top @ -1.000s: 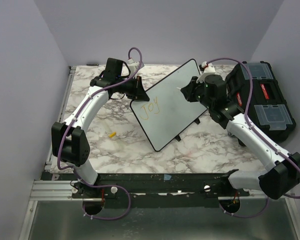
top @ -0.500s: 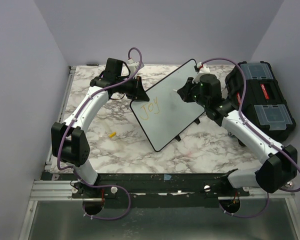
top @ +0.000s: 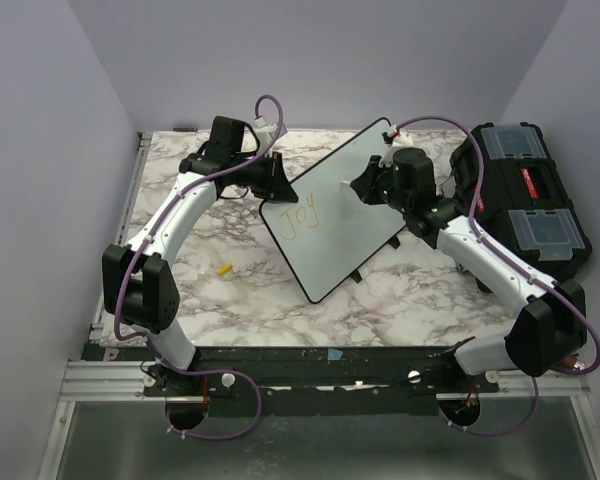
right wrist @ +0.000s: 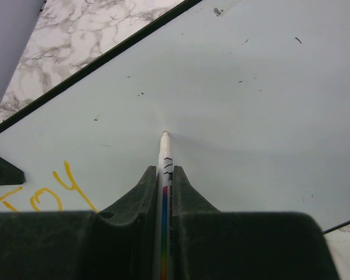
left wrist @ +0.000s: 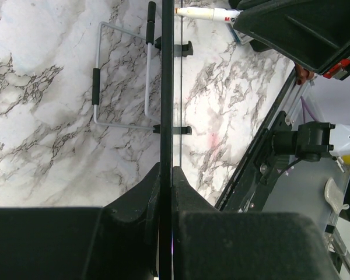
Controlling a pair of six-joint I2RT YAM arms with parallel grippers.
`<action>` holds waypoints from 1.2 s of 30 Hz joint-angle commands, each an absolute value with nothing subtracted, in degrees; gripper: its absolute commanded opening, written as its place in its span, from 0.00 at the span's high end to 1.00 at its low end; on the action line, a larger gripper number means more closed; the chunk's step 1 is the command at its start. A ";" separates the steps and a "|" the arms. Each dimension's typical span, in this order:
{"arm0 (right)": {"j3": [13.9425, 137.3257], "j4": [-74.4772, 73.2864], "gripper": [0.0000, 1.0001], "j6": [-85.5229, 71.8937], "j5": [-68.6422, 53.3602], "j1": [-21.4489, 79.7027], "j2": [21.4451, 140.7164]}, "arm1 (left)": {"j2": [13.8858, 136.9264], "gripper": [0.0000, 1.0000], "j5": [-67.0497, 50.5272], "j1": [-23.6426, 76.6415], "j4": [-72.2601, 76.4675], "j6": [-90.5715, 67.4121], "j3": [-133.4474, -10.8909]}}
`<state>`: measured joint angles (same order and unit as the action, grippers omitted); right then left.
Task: Write a sentence on the whiteboard
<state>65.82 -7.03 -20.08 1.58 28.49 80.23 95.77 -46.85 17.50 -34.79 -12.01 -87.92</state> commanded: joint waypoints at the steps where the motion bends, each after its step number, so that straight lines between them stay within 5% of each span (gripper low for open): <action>1: 65.73 -5.69 0.99 -20.43 0.37 28.43 81.04 | 92.72 1.00 -47.10 17.62 -30.94 -10.99 -88.16; 21: 57.09 -5.01 0.99 -22.77 -1.85 28.48 77.97 | 92.99 1.00 -47.17 17.67 -30.82 -11.16 -88.16; 36: 61.88 -11.46 0.99 -22.75 -1.67 28.48 72.28 | 92.90 1.00 -46.66 17.67 -31.11 -10.90 -88.29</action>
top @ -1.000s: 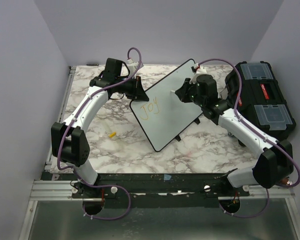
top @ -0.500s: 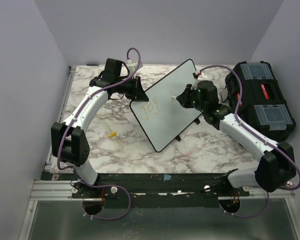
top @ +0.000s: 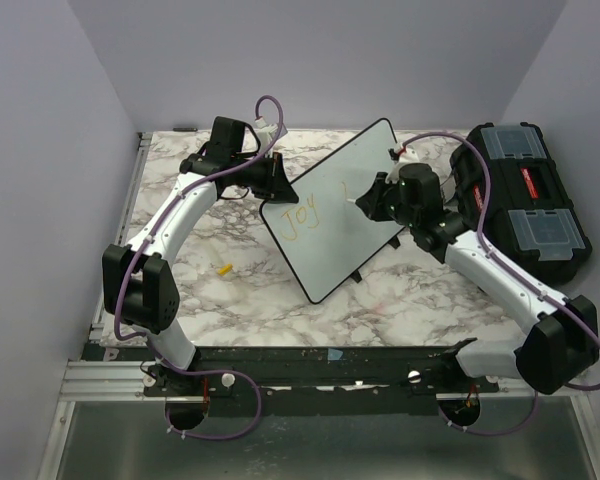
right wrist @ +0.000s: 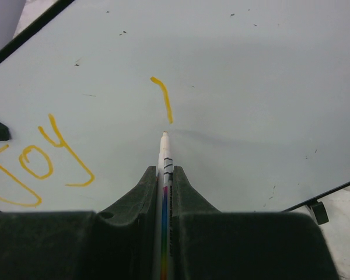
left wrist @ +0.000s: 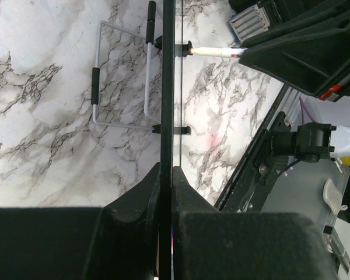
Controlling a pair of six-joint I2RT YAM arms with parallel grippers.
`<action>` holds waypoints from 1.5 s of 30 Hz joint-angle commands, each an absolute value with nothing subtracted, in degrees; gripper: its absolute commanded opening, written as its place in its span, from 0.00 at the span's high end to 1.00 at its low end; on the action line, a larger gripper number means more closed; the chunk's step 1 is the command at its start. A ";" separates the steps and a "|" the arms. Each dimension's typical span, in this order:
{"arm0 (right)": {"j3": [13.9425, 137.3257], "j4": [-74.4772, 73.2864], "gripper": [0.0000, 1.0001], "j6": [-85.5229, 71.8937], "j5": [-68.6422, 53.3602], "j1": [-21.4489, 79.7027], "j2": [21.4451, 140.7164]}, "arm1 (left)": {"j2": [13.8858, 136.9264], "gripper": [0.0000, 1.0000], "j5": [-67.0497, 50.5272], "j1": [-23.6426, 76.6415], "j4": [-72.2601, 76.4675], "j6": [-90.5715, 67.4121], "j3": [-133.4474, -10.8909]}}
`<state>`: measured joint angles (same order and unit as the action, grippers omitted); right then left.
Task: Write a sentence on the whiteboard
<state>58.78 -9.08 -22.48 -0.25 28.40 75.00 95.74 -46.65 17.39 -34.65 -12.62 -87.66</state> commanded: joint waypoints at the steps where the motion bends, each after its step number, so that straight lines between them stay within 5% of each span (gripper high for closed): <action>1: 62.40 -11.57 0.99 -22.71 -1.75 28.48 72.25 | 92.90 1.00 -46.63 17.67 -31.17 -10.90 -88.48; 45: 68.93 -5.72 0.99 -21.38 -0.91 28.48 83.54 | 92.35 1.00 -46.77 17.73 -31.11 -10.90 -88.25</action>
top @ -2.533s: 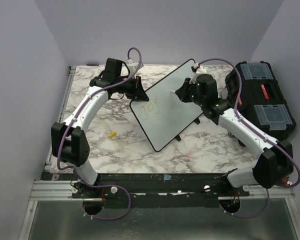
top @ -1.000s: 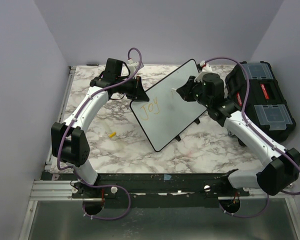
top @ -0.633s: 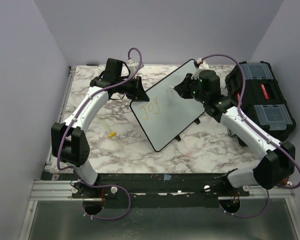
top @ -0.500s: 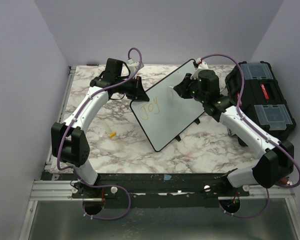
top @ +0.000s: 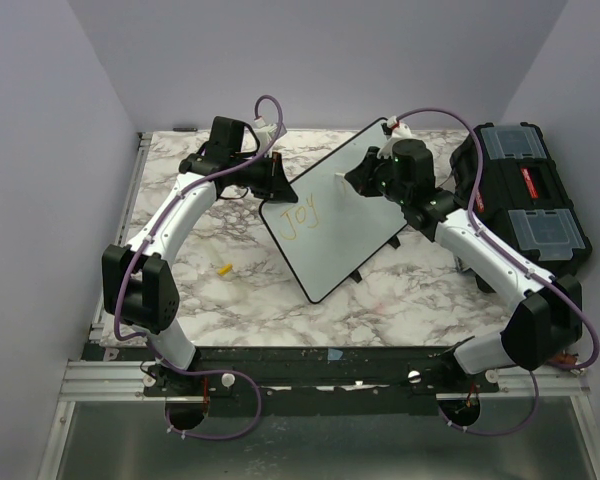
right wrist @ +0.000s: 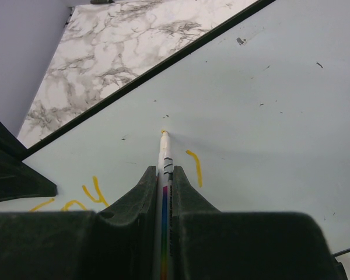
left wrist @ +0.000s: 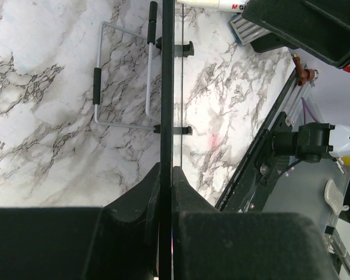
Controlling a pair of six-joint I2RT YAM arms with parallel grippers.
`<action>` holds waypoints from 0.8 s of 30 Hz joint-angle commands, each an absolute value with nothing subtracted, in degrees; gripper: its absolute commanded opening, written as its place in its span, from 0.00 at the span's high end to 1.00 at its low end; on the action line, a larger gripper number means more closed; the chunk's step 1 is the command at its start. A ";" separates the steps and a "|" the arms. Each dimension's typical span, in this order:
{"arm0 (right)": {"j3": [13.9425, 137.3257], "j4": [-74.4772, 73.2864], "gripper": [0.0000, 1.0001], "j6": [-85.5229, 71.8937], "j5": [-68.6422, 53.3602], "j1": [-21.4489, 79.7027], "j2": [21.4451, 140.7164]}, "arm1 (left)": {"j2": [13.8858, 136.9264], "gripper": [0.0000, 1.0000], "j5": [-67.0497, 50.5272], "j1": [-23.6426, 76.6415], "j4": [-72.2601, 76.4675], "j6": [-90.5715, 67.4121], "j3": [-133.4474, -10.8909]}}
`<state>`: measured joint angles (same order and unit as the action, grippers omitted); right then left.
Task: Write a sentence on the whiteboard
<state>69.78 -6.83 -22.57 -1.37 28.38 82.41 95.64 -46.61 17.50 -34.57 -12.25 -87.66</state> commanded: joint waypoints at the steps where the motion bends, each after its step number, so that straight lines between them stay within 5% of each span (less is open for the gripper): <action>1: 68.85 -5.73 0.99 -21.29 -0.88 28.48 83.65 | 92.32 1.00 -46.75 17.69 -31.14 -10.85 -88.33; 24: 69.42 -10.26 0.99 -20.01 3.64 28.48 80.64 | 92.58 1.00 -46.47 17.67 -31.29 -10.72 -88.51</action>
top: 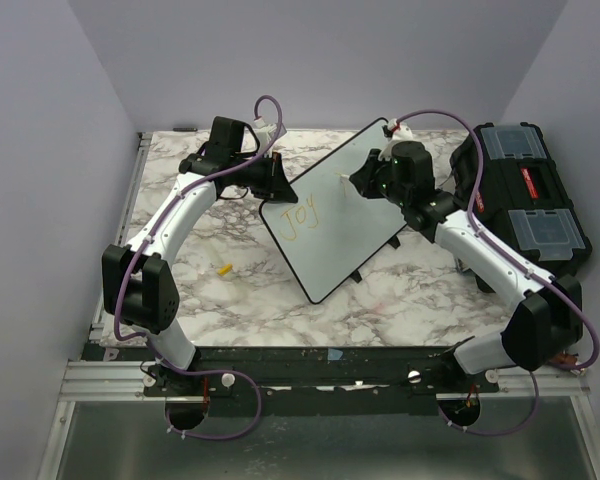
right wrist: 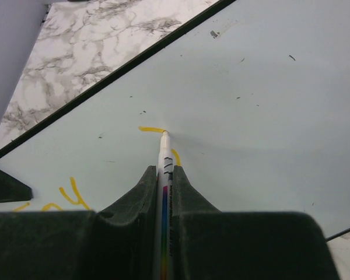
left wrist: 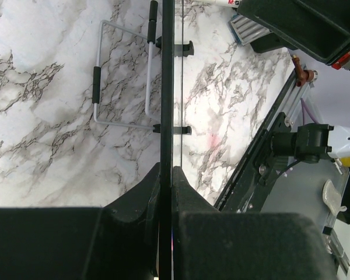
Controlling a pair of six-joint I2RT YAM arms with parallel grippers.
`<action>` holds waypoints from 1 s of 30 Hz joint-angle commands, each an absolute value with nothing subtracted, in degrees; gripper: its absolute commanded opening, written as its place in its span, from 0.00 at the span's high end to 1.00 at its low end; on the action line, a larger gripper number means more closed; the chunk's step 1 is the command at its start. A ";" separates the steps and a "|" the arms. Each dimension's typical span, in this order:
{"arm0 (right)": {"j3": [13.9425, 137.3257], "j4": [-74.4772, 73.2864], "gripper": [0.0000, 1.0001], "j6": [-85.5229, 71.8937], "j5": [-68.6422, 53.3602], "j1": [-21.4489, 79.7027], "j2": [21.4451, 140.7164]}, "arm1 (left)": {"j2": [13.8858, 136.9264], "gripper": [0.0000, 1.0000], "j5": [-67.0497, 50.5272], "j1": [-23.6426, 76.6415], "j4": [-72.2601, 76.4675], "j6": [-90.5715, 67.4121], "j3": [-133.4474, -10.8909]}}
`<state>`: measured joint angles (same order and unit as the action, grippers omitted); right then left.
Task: Write a sentence on the whiteboard
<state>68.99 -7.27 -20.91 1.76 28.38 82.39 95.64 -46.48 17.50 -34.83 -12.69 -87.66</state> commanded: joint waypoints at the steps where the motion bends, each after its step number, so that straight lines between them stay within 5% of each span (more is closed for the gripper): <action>1: 69.47 -10.49 0.99 -19.97 3.77 28.48 79.96 | 92.64 1.00 -46.45 17.78 -31.29 -10.72 -88.51; 30: 65.04 -4.66 0.99 -17.09 4.61 26.49 75.72 | 92.47 1.00 -45.08 17.72 -32.60 -10.81 -88.93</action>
